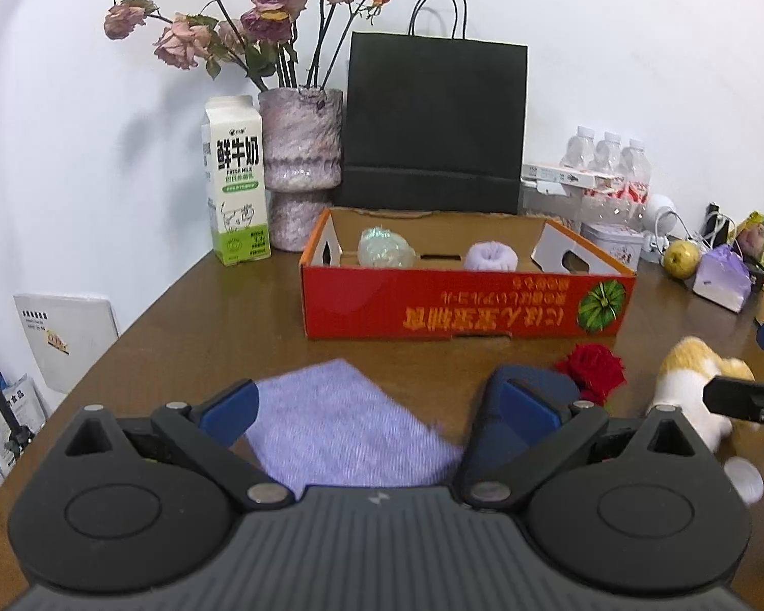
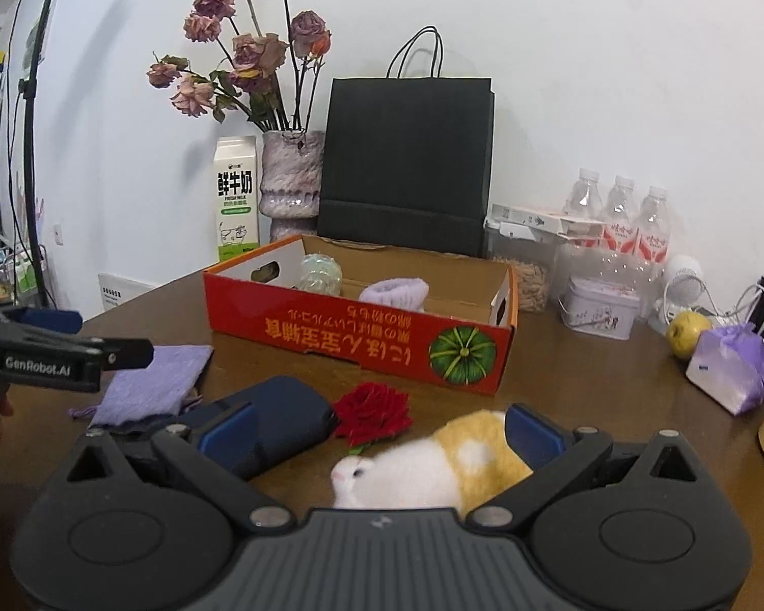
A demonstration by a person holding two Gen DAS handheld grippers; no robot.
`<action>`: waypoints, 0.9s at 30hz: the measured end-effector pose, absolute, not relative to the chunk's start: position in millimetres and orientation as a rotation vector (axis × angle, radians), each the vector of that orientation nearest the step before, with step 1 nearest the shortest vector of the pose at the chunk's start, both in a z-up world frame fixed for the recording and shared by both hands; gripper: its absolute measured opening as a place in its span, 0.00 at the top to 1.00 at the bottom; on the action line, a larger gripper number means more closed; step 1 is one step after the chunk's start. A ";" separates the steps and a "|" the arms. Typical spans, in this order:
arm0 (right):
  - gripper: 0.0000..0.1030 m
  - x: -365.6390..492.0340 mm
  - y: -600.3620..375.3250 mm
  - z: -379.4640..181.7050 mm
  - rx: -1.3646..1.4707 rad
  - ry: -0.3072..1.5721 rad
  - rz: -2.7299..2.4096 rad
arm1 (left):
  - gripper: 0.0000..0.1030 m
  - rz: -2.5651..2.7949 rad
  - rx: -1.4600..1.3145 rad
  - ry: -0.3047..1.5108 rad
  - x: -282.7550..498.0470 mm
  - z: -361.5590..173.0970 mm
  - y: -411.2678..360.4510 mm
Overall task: Organize objects
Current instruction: 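Withdraw both tools from the box back toward the table items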
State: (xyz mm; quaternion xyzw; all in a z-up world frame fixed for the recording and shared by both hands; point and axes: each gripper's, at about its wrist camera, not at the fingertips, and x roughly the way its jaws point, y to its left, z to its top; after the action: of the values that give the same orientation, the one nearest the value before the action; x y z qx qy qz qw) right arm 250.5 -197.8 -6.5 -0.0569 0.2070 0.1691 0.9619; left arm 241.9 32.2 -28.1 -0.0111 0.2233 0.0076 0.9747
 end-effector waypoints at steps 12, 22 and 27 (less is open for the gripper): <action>0.00 212.7 -207.8 -39.8 -0.109 0.465 0.271 | 0.00 -0.017 -0.038 0.491 212.0 -45.1 32.2; 0.04 210.8 -228.3 -54.2 -0.044 0.582 0.216 | 0.00 -0.023 -0.043 0.509 204.1 -52.2 30.2; 0.17 223.9 -227.9 -62.1 -0.030 0.667 0.224 | 0.00 -0.019 -0.047 0.513 204.3 -52.7 31.2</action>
State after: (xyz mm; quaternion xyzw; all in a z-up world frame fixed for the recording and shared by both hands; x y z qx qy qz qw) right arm 223.9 -227.9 -62.1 -0.0146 0.3266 0.1095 0.9387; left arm 204.3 31.2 -52.7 -0.0234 0.2537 -0.0096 0.9670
